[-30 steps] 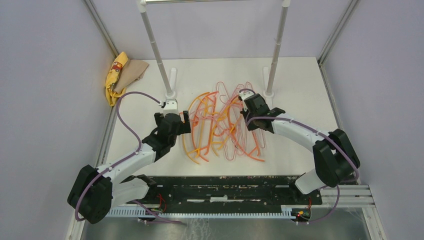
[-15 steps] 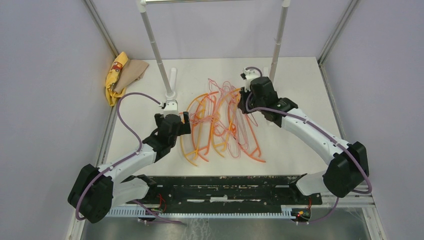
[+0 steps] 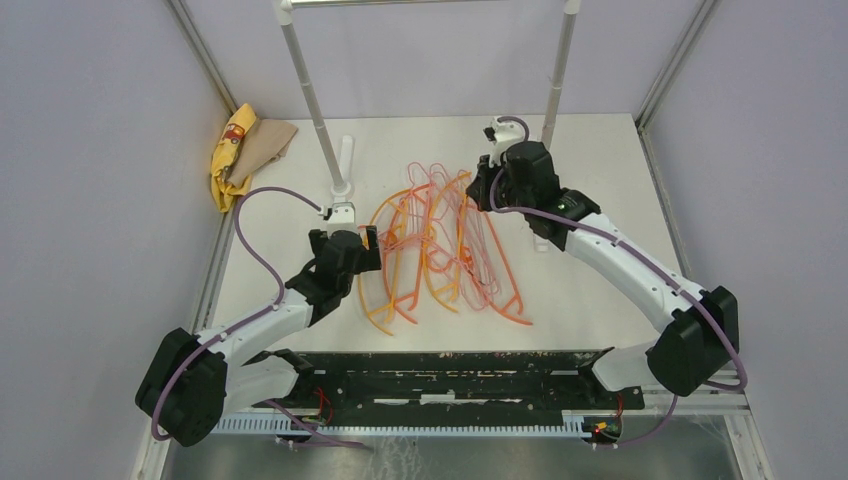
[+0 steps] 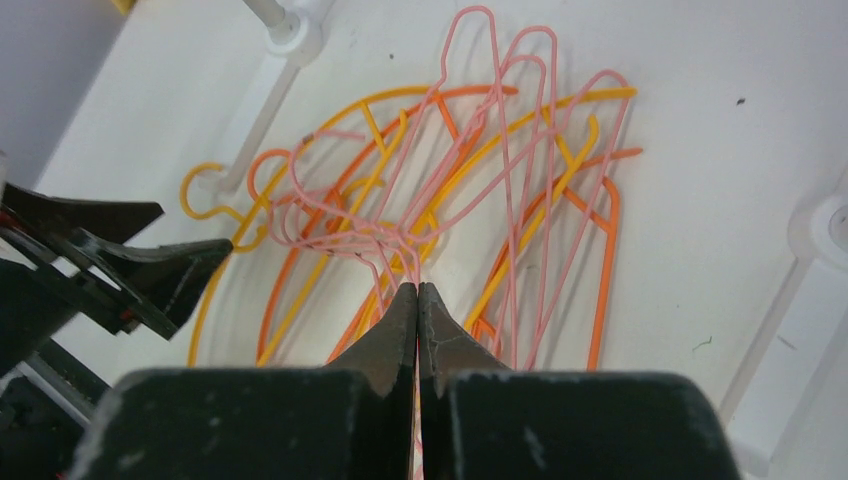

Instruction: Organize the hangers

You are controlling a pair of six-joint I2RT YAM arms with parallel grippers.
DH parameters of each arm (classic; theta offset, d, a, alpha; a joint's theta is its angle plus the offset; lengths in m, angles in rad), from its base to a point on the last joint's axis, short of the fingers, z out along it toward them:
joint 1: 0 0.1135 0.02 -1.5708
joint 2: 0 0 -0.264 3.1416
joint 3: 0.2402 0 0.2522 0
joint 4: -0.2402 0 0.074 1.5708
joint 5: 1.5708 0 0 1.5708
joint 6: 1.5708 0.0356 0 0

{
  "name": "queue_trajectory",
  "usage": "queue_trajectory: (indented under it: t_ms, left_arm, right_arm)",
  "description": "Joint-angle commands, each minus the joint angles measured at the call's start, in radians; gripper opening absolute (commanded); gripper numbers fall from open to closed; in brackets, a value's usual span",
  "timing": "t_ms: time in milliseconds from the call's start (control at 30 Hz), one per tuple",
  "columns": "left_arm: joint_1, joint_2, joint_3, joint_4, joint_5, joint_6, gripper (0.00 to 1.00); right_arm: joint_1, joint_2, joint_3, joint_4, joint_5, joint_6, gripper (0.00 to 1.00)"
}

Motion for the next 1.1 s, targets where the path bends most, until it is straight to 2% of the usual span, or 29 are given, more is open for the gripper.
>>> queue_trajectory:
  t_ms: [0, 67, 233, 333, 433, 667, 800, 867, 933, 1067]
  left_arm:
    - [-0.002, -0.016, 0.002, 0.046, -0.028, 0.012, 1.00]
    - [-0.003, -0.012, 0.001, 0.051, -0.025, 0.009, 1.00]
    - [-0.003, 0.009, 0.004, 0.053, -0.024, 0.007, 1.00]
    - [-0.004, 0.019, 0.005, 0.055, -0.024, 0.006, 1.00]
    - [-0.003, 0.023, 0.007, 0.056, -0.026, 0.007, 1.00]
    - [-0.004, 0.034, 0.008, 0.059, -0.031, 0.009, 1.00]
    - [-0.003, 0.036, 0.010, 0.059, -0.031, 0.013, 1.00]
    - [-0.003, 0.033, 0.008, 0.058, -0.032, 0.013, 1.00]
    - [-0.003, 0.029, 0.007, 0.058, -0.033, 0.013, 1.00]
    - [-0.003, 0.029, 0.008, 0.056, -0.039, 0.016, 1.00]
  right_arm:
    - [0.000, 0.012, -0.105, -0.042, -0.024, -0.073, 0.07]
    - [0.000, 0.013, -0.150, -0.043, -0.041, -0.093, 0.26]
    - [0.008, 0.042, -0.248, 0.012, -0.123, -0.088, 0.46]
    - [0.023, 0.071, -0.272, 0.046, -0.155, -0.084, 0.50]
    - [0.046, 0.096, -0.270, 0.065, -0.172, -0.088, 0.61]
    - [0.088, 0.157, -0.240, 0.090, -0.165, -0.095, 0.62]
    - [0.095, 0.224, -0.223, 0.101, -0.121, -0.104, 0.61]
    - [0.095, 0.254, -0.221, 0.113, -0.095, -0.107, 0.57]
    - [0.095, 0.278, -0.216, 0.123, -0.089, -0.107, 0.44]
    - [0.095, 0.283, -0.218, 0.141, -0.077, -0.094, 0.04]
